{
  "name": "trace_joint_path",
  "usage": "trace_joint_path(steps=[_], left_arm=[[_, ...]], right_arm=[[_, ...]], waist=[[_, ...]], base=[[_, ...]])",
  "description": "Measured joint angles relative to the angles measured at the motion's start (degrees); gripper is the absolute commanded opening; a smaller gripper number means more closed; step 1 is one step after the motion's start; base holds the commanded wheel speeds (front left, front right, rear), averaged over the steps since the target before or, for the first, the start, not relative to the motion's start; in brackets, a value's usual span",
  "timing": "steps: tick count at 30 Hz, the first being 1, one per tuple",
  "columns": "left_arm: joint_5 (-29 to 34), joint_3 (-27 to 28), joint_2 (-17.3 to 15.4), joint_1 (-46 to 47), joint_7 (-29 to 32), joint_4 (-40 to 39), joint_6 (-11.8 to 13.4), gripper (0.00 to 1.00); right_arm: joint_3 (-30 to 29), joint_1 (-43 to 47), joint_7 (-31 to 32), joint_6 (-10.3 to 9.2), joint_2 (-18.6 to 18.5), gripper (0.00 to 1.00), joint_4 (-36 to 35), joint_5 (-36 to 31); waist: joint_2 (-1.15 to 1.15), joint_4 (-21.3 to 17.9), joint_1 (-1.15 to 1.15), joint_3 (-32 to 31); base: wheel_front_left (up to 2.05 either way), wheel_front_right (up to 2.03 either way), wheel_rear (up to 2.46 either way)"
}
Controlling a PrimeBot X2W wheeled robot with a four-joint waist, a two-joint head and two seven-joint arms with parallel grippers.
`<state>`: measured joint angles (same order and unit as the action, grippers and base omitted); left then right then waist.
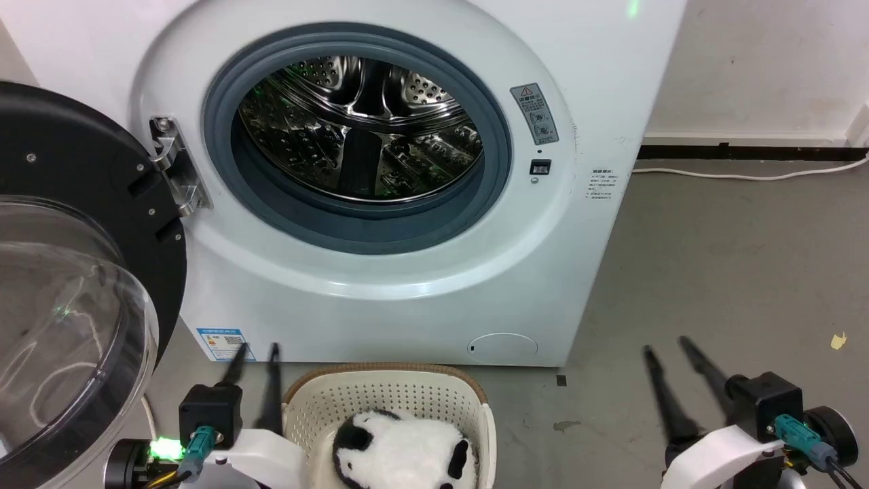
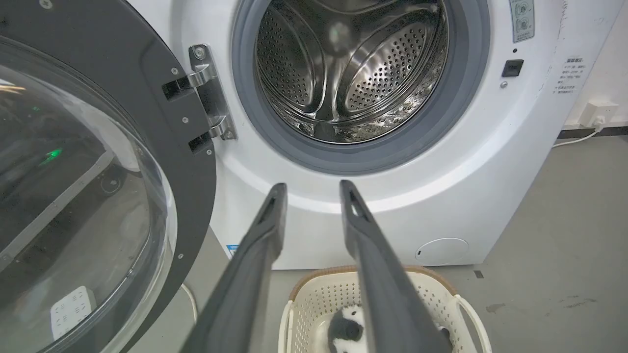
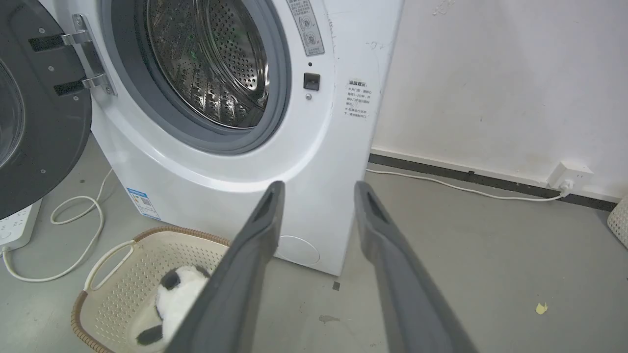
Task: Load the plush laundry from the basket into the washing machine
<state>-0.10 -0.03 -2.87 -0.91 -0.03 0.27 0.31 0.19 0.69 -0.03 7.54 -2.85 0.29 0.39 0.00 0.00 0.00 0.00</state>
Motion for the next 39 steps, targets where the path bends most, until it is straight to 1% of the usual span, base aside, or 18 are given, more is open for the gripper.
trace_joint_path(steps=[11, 18, 20, 26, 33, 39], left_arm=[[0.0, -1.0, 0.0, 0.0, -0.7, 0.0, 0.1, 1.00], [-0.1, -1.8, 0.0, 0.0, -1.6, 0.5, 0.3, 1.00], [-0.1, -2.6, 0.0, 0.1, -2.2, 1.8, 0.3, 1.00], [-0.1, -3.1, -0.1, 1.8, -2.9, 4.1, 0.3, 1.00], [-0.6, -3.4, -0.6, 4.1, -3.6, 8.5, 0.0, 1.00], [-0.7, -4.4, -1.6, 6.7, -4.0, 13.2, -0.8, 1.00]], right_arm=[[-0.4, 0.0, -0.7, 0.00, 0.0, 1.00, 0.1, 0.6], [-0.9, 0.0, -1.6, 0.00, 0.0, 1.00, 0.1, 1.3], [-1.0, 0.0, -2.2, 0.00, 0.0, 1.00, 0.0, 1.7], [-1.1, -0.1, -2.9, 0.00, 0.0, 1.00, -0.1, 3.0], [-1.2, -1.6, -3.7, 0.00, 0.0, 1.00, -0.5, 4.3], [-0.8, -2.2, -4.2, 0.00, 0.0, 1.00, 0.1, 5.9]], waist=[[0.00, -0.3, 0.00, 0.1], [0.00, -1.0, 0.00, 1.5], [0.00, -1.7, 0.00, 3.2], [0.00, -2.9, 0.00, 5.8], [0.00, -4.6, 0.01, 9.0], [0.00, -6.1, 0.01, 11.6]], base=[[0.00, 0.00, 0.00], [0.00, 0.00, 0.00], [0.00, 0.00, 0.00], [0.00, 0.00, 0.00], [0.00, 0.00, 0.00], [0.00, 0.00, 0.00]])
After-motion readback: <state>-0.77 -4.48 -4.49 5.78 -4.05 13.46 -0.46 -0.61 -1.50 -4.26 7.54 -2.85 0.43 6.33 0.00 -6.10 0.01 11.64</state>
